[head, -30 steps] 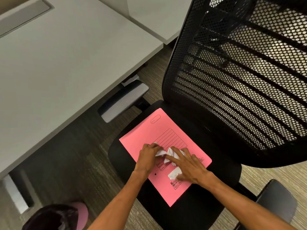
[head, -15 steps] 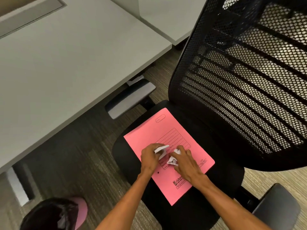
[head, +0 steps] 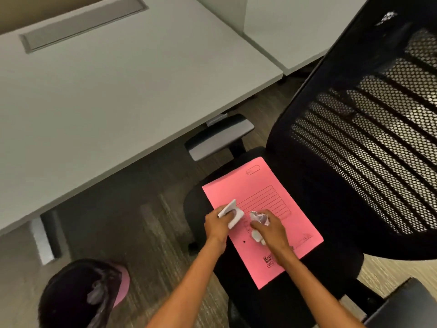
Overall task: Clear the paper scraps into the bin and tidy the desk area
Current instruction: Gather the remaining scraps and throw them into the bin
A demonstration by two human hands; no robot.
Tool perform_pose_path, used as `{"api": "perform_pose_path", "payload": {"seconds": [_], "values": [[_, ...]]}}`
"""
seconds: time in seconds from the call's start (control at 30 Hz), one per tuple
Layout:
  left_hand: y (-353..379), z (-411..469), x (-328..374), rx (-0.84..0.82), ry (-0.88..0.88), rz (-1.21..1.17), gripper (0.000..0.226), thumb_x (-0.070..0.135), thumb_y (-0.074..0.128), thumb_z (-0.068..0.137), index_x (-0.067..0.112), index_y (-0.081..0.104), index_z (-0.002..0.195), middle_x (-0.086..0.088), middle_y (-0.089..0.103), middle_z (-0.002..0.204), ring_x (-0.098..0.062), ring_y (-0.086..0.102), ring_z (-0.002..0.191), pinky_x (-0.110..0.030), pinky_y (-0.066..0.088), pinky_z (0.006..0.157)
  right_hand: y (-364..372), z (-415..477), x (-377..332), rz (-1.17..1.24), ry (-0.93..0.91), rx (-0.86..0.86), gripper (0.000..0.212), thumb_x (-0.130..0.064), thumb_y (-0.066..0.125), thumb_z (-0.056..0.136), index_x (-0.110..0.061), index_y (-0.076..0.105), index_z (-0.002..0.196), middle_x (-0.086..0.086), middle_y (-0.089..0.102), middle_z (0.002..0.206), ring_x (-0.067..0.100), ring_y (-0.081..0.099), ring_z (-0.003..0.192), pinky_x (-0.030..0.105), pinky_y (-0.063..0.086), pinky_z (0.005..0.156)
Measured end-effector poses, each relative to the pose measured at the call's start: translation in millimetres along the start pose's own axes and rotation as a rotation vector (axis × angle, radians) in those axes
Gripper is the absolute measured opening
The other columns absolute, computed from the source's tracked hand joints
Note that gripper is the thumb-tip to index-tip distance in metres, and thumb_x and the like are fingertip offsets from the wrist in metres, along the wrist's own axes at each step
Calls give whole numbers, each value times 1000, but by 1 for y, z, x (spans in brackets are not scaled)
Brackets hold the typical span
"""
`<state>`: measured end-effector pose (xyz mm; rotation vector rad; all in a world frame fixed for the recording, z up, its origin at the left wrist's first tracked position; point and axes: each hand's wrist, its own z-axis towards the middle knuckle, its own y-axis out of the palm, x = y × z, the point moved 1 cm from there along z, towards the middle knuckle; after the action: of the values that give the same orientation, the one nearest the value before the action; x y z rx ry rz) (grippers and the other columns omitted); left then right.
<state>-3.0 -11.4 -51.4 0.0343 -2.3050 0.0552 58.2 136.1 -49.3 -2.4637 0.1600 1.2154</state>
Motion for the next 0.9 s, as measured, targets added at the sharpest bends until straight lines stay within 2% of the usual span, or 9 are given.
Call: {"api": "perform_pose_path", "payload": {"seconds": [0.13,0.2,0.33,0.47,0.63,0.73,0.8,0.83,0.9], "values": [[-36,-3,6,36,-34,-120,22,4,71,87,25,77,91,-2,77,89,-20,71,85,-31,58,79,37,-18,-17,189,60,-73,20,-12,73,86,-24,69,101,12,73,98,18,71,75,33,59,61],[-62,-5,10,77,-54,-209,20,2,70,88,15,75,103,-6,76,92,-21,71,84,-30,58,75,61,-26,-26,242,66,-114,22,-7,72,86,-22,68,102,14,72,97,17,70,71,27,56,55],[-111,-9,19,137,-125,-382,34,-4,68,88,0,65,122,-17,69,107,-27,67,92,-35,56,81,101,-40,-38,279,86,-105,23,-6,73,85,-19,67,104,14,69,88,25,68,69,32,57,57],[-163,-16,18,162,-214,-600,42,-7,67,87,-7,57,129,-23,65,118,-22,65,81,-26,58,65,128,-51,-36,275,121,-83,23,-9,72,86,-17,66,107,9,67,77,25,68,67,43,54,69],[-209,-16,7,215,-308,-712,43,-5,70,86,-10,58,127,-24,67,114,-24,67,79,-35,57,68,182,-73,-32,303,159,-200,25,-6,72,88,-14,67,111,14,70,90,20,69,71,30,58,59],[-245,-17,-1,212,-347,-741,40,-1,70,87,-10,59,124,-23,69,108,-27,69,82,-37,60,69,242,-90,-33,379,221,-325,24,-5,68,93,-11,65,116,17,74,102,28,71,91,40,60,78],[-269,-23,-6,230,-353,-773,41,0,67,90,-11,56,129,-27,66,118,-29,69,91,-37,59,81,280,-99,-33,360,217,-343,24,-5,67,93,-7,65,117,16,75,101,33,70,95,44,57,83],[-287,-24,-10,241,-339,-804,41,-1,64,93,-11,54,131,-28,62,127,-22,70,89,-32,58,82,300,-104,-32,334,208,-345,23,-5,68,93,-8,66,115,12,77,96,31,72,91,42,58,79],[-327,-31,-11,198,-352,-969,40,-2,52,99,-9,47,139,-20,64,129,4,69,69,-12,54,67,338,-116,-30,269,212,-369,21,-7,71,91,-15,68,110,5,78,89,24,75,83,37,61,72]]}}
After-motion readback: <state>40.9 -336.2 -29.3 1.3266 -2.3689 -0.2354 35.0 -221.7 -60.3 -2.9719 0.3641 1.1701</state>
